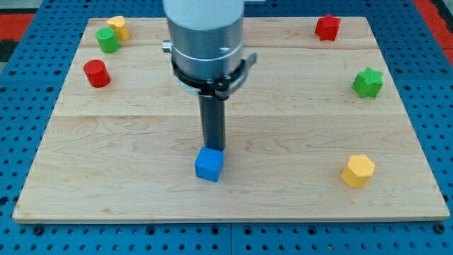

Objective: Push yellow heart into green circle

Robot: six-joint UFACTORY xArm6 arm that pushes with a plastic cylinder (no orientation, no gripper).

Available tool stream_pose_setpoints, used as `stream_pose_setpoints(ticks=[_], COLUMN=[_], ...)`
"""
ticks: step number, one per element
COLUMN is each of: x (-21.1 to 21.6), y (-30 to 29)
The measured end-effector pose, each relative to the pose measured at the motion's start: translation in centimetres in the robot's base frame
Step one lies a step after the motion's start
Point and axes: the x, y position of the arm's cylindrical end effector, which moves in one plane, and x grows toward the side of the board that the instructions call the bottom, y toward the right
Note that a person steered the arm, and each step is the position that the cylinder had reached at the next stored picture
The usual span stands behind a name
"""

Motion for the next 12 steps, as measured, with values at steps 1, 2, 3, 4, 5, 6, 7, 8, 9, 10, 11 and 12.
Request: stream_pose_setpoints(ticks=[1,2,3,4,5,6,7,8,9,10,11,12], x=[-6.5,-15.6,-23.7,-29.5,-31.7,-31.8,-31.8,-31.8,-31.7,-31.7,-31.5,-31.6], y=[-1.3,-3.2,-6.4,-12.7,-15.4,-16.1,-17.3,-21.9,-25.8,-24.2,-20.3,-20.2])
